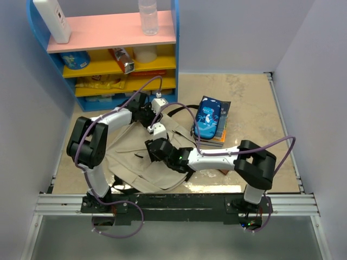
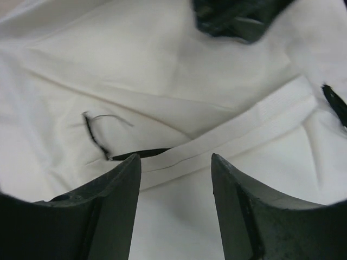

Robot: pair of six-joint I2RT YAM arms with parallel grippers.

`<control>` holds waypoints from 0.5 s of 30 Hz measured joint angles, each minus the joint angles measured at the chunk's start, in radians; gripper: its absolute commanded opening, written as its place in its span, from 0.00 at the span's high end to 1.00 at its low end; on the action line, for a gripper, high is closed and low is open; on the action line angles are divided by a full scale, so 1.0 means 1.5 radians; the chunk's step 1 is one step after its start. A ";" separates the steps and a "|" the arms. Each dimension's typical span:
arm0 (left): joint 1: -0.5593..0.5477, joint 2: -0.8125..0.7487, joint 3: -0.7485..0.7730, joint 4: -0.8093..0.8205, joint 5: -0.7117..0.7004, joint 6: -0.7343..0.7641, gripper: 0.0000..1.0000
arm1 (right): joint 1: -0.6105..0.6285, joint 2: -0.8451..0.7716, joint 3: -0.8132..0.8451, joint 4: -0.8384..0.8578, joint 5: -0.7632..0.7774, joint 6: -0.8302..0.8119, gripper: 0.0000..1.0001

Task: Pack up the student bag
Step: Unzip the student bag at the center of the board.

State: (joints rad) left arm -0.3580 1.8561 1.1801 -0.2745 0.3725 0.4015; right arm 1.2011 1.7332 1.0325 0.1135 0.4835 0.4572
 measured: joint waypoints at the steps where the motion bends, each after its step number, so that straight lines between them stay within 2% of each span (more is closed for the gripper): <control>1: 0.004 -0.006 -0.004 -0.002 0.000 0.000 0.44 | -0.002 0.012 0.011 -0.016 0.022 0.012 0.42; 7: 0.012 -0.030 -0.024 0.001 -0.002 0.000 0.44 | -0.002 0.101 0.089 -0.109 0.116 0.086 0.42; 15: 0.016 -0.046 -0.056 0.010 0.000 0.001 0.45 | -0.003 0.136 0.156 -0.190 0.169 0.144 0.54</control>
State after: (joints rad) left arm -0.3347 1.7878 1.0954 -0.2588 0.3725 0.4023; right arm 1.1965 1.9377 1.2663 -0.1711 0.7376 0.6731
